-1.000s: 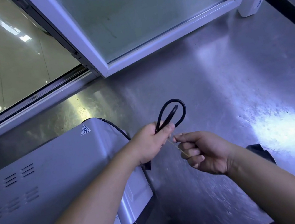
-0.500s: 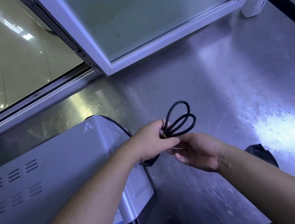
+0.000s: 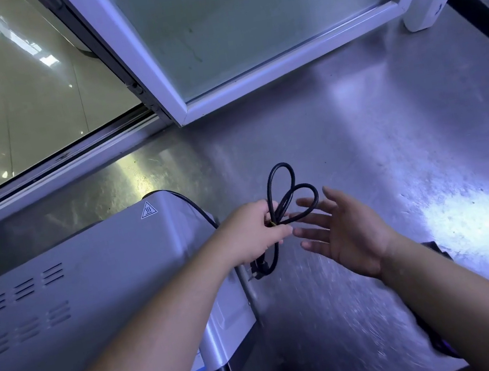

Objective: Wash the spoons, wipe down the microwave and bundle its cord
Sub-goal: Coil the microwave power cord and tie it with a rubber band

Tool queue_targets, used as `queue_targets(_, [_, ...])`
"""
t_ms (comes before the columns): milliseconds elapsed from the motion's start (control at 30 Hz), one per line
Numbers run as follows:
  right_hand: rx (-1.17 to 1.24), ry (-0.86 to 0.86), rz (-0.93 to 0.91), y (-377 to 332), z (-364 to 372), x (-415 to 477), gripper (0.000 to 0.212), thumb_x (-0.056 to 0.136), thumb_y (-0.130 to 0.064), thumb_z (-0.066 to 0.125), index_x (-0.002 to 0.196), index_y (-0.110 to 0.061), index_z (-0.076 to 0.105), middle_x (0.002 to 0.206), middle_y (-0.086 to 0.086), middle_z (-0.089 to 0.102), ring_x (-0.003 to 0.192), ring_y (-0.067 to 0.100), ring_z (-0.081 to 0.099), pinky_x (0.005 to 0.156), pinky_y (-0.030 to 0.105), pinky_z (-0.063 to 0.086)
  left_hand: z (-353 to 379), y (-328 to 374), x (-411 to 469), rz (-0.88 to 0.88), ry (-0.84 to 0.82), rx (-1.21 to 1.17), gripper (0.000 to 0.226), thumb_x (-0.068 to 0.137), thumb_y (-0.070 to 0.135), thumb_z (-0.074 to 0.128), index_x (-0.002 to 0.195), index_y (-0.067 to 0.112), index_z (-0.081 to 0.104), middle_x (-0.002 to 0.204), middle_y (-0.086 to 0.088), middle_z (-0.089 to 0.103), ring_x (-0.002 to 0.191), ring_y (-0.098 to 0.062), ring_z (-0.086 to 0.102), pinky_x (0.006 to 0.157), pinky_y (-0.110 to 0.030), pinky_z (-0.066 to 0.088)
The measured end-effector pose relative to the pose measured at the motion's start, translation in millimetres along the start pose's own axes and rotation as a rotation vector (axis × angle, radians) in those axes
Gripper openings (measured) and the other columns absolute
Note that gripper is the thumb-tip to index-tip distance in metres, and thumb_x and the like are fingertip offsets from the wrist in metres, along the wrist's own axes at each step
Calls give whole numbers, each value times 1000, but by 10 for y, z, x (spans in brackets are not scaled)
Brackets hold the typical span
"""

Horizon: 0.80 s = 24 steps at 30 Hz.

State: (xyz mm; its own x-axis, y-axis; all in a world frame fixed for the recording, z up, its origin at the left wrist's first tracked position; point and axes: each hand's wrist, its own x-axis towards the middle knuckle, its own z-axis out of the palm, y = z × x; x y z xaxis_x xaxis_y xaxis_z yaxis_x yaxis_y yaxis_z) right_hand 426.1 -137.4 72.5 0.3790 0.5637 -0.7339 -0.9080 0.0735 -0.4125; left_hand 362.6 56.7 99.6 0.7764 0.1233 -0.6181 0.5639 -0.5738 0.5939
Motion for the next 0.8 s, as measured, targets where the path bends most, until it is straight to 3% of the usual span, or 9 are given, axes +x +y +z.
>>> queue_targets(133, [-156, 42, -69, 130, 94, 24, 34, 100, -35, 58, 120, -10, 69, 116, 10, 70, 109, 28, 66, 100, 44, 50, 89, 75, 90, -20, 135, 244, 34, 91, 55, 62, 109, 27, 57, 91, 9, 69, 83, -16, 66, 78, -40, 57])
queue_targets(300, [-293, 103, -142, 259, 200, 118, 23, 99, -30, 64, 116, -16, 73, 114, 1, 77, 112, 22, 69, 104, 41, 49, 184, 150, 145, -41, 169, 403, 24, 96, 35, 58, 109, 18, 48, 109, -3, 63, 87, -27, 62, 69, -38, 51])
queue_targets(467, [-198, 113, -163, 246, 208, 319, 15, 102, -18, 60, 108, -10, 71, 114, 14, 75, 100, 24, 68, 102, 42, 52, 211, 114, 222, -9, 136, 338, 29, 93, 32, 60, 117, 20, 50, 126, -3, 51, 101, -29, 64, 86, -42, 55])
queue_targets(633, [-150, 72, -133, 273, 179, 497, 24, 99, -4, 56, 121, -3, 64, 113, 13, 75, 100, 27, 67, 107, 43, 51, 152, 39, 336, -44, 262, 316, 25, 91, 27, 66, 111, 17, 53, 107, -2, 68, 96, -28, 66, 73, -37, 53])
queue_targets(800, [-121, 126, -135, 343, 155, 676, 14, 103, -8, 55, 112, -8, 66, 111, 11, 77, 98, 26, 71, 93, 38, 56, 120, 24, 411, -85, 239, 309, 28, 85, 32, 71, 106, 21, 55, 96, 2, 70, 87, -25, 67, 74, -40, 57])
